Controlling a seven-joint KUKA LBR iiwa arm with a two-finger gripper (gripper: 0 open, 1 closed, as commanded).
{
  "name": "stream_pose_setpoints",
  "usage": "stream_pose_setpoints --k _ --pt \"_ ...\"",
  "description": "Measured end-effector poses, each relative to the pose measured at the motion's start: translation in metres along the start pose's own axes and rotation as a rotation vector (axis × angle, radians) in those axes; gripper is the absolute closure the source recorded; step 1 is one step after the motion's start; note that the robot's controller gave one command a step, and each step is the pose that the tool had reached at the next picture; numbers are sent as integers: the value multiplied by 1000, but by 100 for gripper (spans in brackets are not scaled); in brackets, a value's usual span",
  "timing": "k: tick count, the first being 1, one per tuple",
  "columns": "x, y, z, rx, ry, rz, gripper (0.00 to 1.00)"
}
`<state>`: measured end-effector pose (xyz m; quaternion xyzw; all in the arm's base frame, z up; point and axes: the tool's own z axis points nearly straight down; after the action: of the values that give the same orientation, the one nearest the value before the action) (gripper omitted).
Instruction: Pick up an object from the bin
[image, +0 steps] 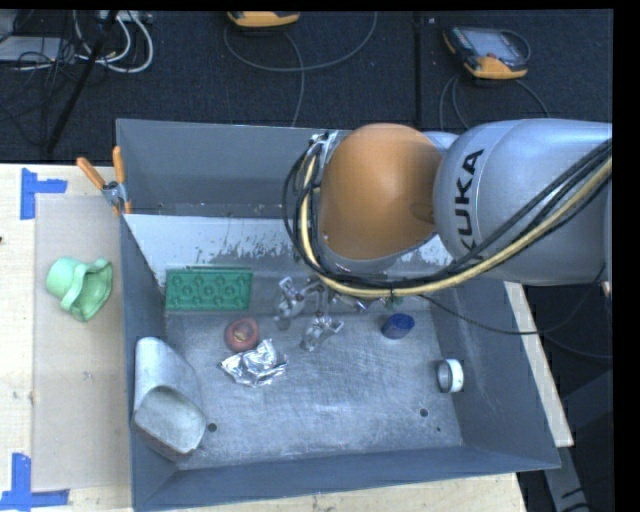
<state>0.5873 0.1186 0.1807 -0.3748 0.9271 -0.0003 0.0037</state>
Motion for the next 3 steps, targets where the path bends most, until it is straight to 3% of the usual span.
stream_pose_setpoints --k 1,2,3 --pt "1 1 3 -4 4 3 0" --pt "-46 46 111 -8 8 -397 0" --pt "-49 44 105 0 -4 -391 100"
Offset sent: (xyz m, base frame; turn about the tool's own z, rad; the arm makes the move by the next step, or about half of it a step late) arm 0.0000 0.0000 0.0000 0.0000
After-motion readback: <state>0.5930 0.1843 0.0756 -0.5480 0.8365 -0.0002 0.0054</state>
